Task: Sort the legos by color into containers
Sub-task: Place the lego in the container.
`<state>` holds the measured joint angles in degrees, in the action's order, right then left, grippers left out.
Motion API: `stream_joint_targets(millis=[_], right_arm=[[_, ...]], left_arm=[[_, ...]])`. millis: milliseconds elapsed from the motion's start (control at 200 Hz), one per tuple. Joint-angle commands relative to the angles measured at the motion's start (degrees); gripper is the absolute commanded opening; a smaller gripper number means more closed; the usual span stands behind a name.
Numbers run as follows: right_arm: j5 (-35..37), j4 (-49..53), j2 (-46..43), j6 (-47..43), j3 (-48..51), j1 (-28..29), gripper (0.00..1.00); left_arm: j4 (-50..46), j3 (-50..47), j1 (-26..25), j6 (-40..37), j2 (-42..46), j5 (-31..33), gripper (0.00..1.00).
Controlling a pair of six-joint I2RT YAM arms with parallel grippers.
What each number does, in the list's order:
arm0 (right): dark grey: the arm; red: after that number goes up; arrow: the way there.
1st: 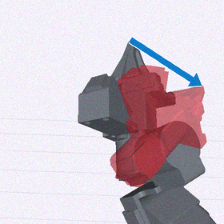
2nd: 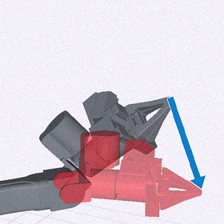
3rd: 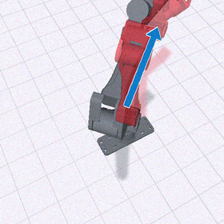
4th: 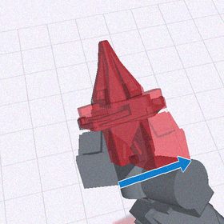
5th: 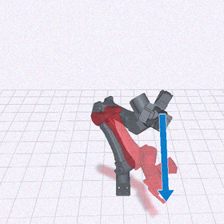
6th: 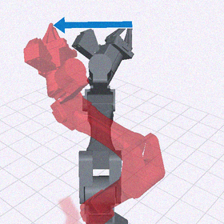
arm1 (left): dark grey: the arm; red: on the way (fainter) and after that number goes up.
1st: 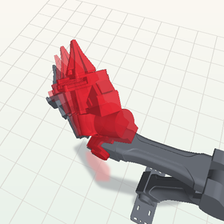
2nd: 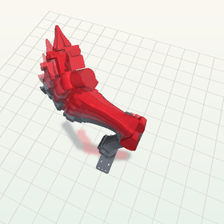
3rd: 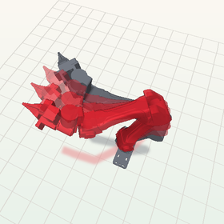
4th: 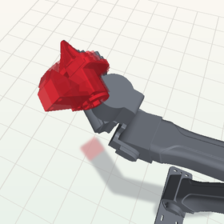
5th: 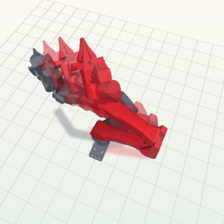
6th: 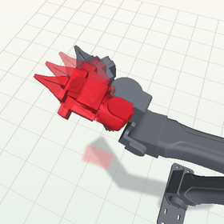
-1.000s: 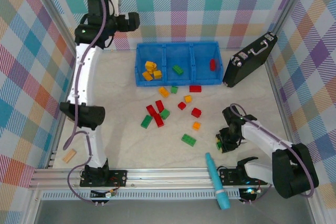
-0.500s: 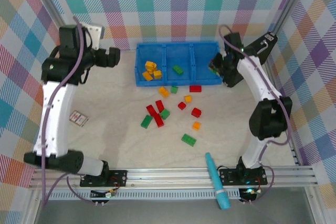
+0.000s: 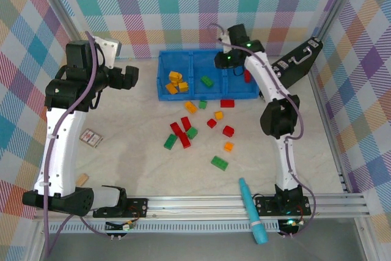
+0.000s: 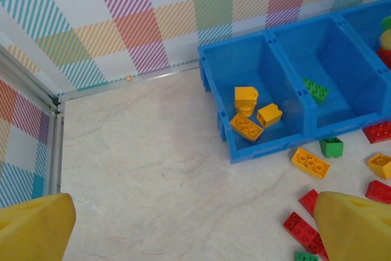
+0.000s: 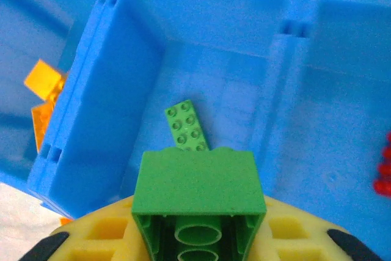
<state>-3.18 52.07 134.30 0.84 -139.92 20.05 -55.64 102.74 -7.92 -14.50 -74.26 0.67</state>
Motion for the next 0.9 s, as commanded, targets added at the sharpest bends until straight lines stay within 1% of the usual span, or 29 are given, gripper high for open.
stream_joint_targets(millis=[0,115,215,365,480,650,775,845,895], right_arm=[[0.98,-1.60,2.06,-12.35,-3.62,1.53,0.22],[1.86,-1.19,3.74,-17.62,-3.03,2.52,0.24],[4.81,-0.83,5.02,-20.69,-2.69,3.27,0.24],[8.25,-2.00,6.52,-22.89,-1.21,5.69,0.31],[9.76,-2.00,8.78,-23.20,-2.63,6.97,0.35],[9.70,-1.67,9.88,-23.09,-3.34,7.28,0.42],[9.52,-1.06,8.65,-22.84,-3.08,7.21,0.49],[8.93,-0.54,7.10,-22.42,-3.08,7.28,0.54],[8.57,0.05,5.53,-22.12,-3.00,7.37,0.56]], left_arm=[[0.45,0.97,0.85,-0.32,0.35,-2.51,1.00],[0.58,1.01,0.80,0.01,0.28,-3.87,1.00],[0.78,1.31,0.74,0.33,0.08,-4.24,1.00],[0.97,1.68,0.77,0.65,-0.43,-5.44,1.00],[0.89,1.92,0.81,1.05,-0.98,-6.00,1.00],[1.06,2.40,0.81,1.01,-0.88,-5.79,1.00],[0.62,5.10,0.78,0.97,-1.97,-6.23,1.00],[0.62,6.15,0.73,1.06,-2.36,-7.05,1.00],[0.62,6.53,0.73,1.19,-2.47,-7.36,1.00]])
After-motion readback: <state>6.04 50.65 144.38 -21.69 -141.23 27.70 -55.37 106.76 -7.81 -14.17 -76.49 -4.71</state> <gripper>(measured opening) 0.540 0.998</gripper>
